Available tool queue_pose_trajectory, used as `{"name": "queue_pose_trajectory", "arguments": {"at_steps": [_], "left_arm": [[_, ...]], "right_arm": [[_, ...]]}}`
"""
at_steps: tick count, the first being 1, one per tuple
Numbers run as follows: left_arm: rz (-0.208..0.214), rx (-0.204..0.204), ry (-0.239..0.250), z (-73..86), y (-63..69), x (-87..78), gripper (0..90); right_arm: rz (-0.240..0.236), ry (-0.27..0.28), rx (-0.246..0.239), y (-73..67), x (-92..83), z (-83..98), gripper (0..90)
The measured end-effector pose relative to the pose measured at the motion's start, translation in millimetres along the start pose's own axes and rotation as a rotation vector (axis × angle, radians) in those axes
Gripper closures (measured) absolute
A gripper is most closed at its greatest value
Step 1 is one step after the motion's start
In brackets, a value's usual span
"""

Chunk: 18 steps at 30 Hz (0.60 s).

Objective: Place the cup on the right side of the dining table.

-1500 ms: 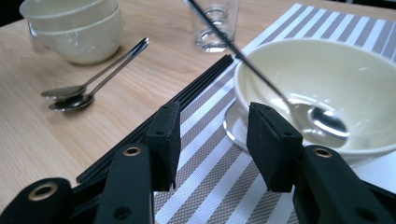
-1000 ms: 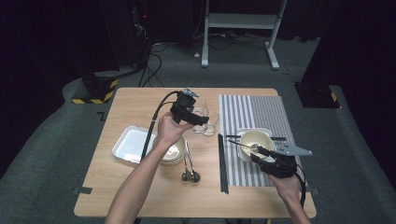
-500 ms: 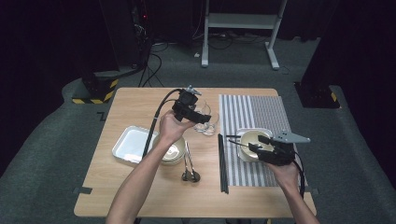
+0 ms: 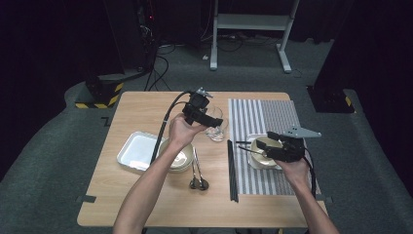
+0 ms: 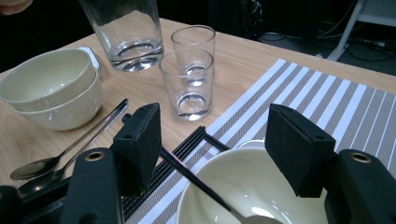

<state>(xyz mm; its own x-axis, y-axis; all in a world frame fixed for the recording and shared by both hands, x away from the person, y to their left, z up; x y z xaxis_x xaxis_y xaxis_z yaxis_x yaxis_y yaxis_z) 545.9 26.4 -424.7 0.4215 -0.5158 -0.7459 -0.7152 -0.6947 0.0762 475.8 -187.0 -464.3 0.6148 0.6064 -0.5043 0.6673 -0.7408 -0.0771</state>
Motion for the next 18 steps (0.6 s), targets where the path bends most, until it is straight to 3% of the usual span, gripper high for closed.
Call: {"name": "queue_pose_trajectory", "arguments": {"at_steps": [4,18], "left_arm": [[0.0,0.003,-0.006,-2.7,-0.2,0.4,18.5],[-0.004,0.011,-0.013,-8.7,3.1,4.9,18.5]], "right_arm": [[0.019,0.003,-0.03,2.9,3.5,-4.5,33.0],[-0.007,0.001,-0.063,-2.2,20.9,-20.8,27.6]]}}
Point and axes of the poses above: each handheld gripper's, and its own axes: x roughly forward along the jaws, z roughly out of its underside, y roughly to its right, the point moved 9 cm from there along x, roughly forward along the jaws, and after that the axes turned 5 degrees about -y, right-handed, at the moved point
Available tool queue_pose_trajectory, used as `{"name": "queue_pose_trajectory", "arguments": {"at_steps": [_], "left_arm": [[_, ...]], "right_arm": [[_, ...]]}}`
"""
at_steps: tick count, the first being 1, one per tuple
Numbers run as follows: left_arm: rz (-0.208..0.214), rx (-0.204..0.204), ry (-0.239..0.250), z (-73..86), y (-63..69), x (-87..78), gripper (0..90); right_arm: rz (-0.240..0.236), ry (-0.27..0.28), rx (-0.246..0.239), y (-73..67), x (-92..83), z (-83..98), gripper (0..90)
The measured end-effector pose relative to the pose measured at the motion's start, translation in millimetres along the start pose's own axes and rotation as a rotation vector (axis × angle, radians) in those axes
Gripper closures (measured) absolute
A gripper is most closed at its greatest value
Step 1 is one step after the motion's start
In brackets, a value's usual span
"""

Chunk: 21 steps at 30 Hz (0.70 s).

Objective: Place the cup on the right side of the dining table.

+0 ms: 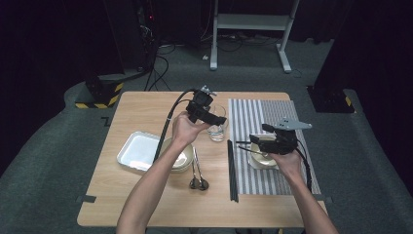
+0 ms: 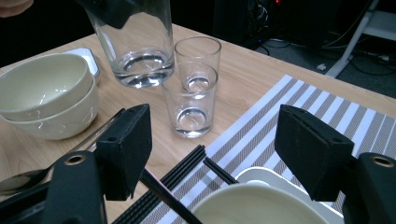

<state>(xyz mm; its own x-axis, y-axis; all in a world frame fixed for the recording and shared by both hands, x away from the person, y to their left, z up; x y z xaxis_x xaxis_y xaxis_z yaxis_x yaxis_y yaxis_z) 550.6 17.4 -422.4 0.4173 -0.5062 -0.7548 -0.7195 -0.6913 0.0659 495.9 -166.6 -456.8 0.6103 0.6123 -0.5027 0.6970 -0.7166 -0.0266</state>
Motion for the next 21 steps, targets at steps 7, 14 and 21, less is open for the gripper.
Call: {"name": "queue_pose_trajectory", "arguments": {"at_steps": [7,14,21], "left_arm": [[0.004,-0.001,0.004,-1.9,0.6,2.3,18.5],[0.006,-0.003,-0.002,-4.8,0.5,6.6,18.5],[0.007,0.003,-0.001,-8.8,2.2,8.3,18.5]], "right_arm": [[-0.014,-0.026,-0.001,-2.9,13.3,-4.0,25.1],[-0.048,-0.051,-0.003,-4.6,24.3,-9.6,26.4],[-0.055,-0.055,-0.018,-8.7,30.5,-16.7,27.7]]}}
Point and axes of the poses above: each handheld gripper's, and its own axes: x roughly forward along the jaws, z roughly out of its underside, y roughly to its right, the point moved 9 cm from there along x, roughly forward along the jaws, and after that the axes turned 5 degrees about -y, right-handed, at the moved point
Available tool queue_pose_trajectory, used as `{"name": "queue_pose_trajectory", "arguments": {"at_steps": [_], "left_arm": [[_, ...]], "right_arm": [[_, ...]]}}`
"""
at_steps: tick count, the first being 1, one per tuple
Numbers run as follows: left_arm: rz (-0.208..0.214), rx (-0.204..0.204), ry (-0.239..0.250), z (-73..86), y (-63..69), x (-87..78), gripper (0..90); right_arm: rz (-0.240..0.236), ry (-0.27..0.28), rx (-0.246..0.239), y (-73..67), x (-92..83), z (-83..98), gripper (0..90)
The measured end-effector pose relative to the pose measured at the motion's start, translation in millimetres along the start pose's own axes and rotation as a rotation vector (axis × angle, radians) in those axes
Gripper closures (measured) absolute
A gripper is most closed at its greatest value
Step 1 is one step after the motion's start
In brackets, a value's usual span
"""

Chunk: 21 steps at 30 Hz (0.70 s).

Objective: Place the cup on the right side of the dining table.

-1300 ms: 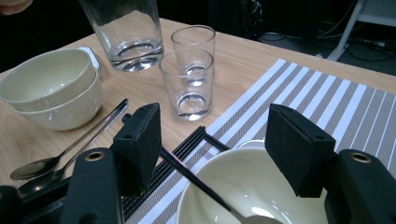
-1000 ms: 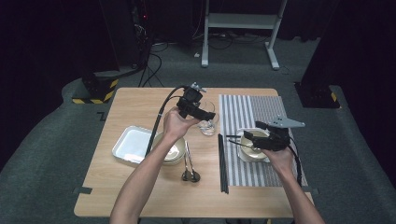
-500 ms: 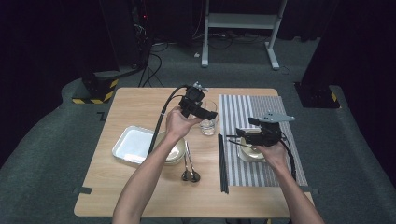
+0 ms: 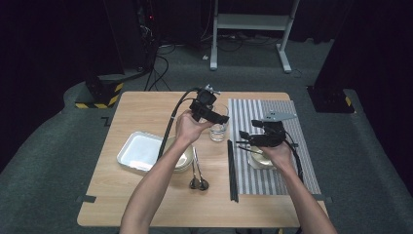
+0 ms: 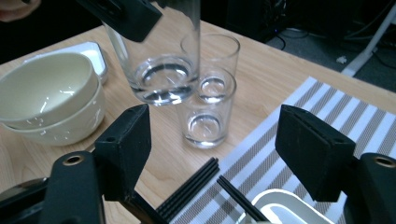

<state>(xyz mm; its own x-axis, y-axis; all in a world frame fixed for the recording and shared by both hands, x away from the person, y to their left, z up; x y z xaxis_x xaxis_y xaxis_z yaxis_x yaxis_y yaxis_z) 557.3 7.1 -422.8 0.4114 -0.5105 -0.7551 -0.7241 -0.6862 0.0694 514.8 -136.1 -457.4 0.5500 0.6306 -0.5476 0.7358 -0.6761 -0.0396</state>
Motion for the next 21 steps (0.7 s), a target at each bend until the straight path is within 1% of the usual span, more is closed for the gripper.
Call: {"name": "queue_pose_trajectory", "arguments": {"at_steps": [2,4,10,14,18,21], "left_arm": [[0.001,0.0,-0.002,-0.6,0.7,0.3,18.5],[0.0,0.0,-0.002,-1.5,1.2,0.8,18.5],[0.002,0.003,-0.008,-3.2,2.3,3.6,18.4],[0.005,0.006,-0.011,-4.4,3.8,6.2,18.4],[0.008,0.006,-0.013,-6.1,5.8,8.4,18.4],[0.009,0.008,-0.011,-7.9,7.5,10.0,18.4]], "right_arm": [[-0.016,0.02,-0.004,-2.9,0.5,-3.4,27.8],[-0.013,0.025,-0.012,-3.8,1.7,-4.6,28.0],[-0.004,0.004,-0.004,-0.7,8.1,-1.2,27.2],[-0.002,0.006,-0.014,-0.5,10.1,-1.6,27.1],[-0.011,0.006,-0.014,-1.9,12.8,-2.0,24.0],[-0.018,0.008,-0.014,-2.8,15.2,-2.7,23.3]]}}
Point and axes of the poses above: each handheld gripper's, and its own axes: x roughly forward along the jaws, z roughly out of its underside, y roughly to its right, the point moved 9 cm from there along x, roughly forward along the jaws, and after that the axes turned 5 degrees about -y, right-handed, at the moved point
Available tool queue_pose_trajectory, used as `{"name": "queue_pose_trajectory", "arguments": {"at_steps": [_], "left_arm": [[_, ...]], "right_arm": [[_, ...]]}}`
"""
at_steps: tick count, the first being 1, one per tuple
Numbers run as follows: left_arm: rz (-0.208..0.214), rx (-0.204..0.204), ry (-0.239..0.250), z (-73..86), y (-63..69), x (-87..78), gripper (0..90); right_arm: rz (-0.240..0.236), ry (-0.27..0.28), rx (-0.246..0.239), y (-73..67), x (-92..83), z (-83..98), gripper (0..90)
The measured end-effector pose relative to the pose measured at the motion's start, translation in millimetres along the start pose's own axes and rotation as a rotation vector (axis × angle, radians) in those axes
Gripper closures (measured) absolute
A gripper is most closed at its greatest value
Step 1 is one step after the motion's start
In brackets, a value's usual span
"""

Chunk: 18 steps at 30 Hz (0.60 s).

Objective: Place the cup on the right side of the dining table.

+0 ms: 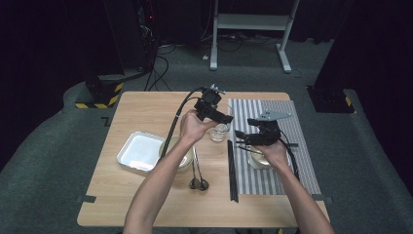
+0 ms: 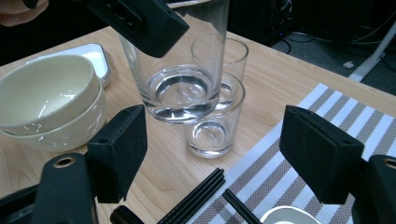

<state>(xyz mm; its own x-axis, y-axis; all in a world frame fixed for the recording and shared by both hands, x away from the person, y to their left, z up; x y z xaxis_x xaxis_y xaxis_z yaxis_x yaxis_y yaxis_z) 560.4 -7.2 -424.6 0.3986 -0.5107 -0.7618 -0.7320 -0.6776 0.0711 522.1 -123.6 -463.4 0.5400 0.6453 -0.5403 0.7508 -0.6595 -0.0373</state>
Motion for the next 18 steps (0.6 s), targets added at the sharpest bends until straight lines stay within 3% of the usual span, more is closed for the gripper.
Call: {"name": "queue_pose_trajectory", "arguments": {"at_steps": [18], "left_arm": [[0.021,0.004,-0.011,-4.2,7.7,10.4,18.4]], "right_arm": [[-0.025,-0.017,-0.012,-4.1,16.5,-8.8,19.1]]}}
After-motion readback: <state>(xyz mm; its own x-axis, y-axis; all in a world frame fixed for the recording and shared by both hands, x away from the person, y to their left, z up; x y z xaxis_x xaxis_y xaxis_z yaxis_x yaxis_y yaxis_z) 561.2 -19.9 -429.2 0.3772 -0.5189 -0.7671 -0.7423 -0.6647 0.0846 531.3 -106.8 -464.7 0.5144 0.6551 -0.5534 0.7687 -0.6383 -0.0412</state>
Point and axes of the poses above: each handheld gripper's, and its own axes: x roughly forward along the jaws, z roughly out of its underside, y roughly to its right, the point moved 9 cm from there along x, roughly forward along the jaws, and after that the axes turned 5 degrees about -y, right-handed, at the moved point
